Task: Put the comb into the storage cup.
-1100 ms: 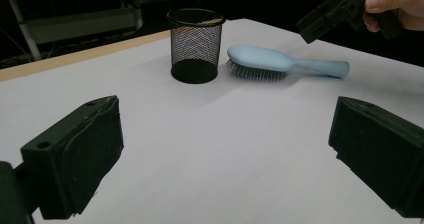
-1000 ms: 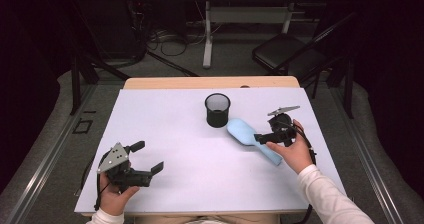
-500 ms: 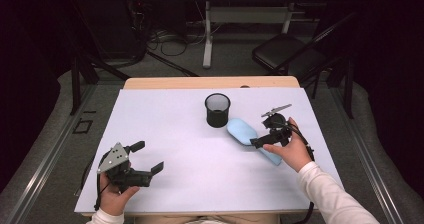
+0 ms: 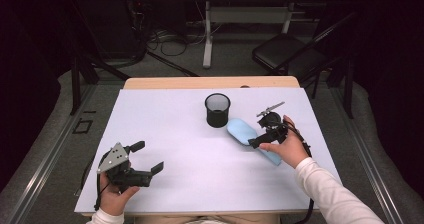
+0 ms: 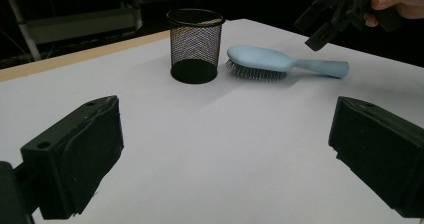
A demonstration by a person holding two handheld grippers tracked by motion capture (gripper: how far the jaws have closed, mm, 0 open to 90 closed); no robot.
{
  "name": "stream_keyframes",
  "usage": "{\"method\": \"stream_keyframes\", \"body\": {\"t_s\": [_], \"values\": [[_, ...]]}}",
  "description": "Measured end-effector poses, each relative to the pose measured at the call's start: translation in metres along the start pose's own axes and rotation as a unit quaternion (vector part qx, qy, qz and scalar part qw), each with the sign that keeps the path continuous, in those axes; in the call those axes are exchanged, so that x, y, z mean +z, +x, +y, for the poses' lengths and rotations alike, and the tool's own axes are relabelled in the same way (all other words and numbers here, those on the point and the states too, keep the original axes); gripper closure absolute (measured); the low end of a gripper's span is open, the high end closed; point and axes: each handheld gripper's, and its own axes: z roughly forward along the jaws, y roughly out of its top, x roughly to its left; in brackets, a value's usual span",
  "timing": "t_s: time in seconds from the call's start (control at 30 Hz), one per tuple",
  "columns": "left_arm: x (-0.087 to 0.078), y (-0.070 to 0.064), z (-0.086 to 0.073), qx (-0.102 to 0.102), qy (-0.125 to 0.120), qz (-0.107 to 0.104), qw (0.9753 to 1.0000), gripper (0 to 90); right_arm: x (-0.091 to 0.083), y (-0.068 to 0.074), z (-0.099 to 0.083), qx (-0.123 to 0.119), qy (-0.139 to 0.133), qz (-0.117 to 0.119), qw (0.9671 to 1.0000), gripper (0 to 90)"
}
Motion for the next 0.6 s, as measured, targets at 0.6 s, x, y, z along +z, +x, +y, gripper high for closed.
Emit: {"method": "stream_keyframes", "body": {"t_s": [0.6], "values": [[0.000, 0.000, 0.000, 0.000, -0.001, 0.001, 1.0000, 0.9, 0.017, 0.001, 0.008, -0.032, 0.059, -0.014, 0.9976, 1.7]]}}
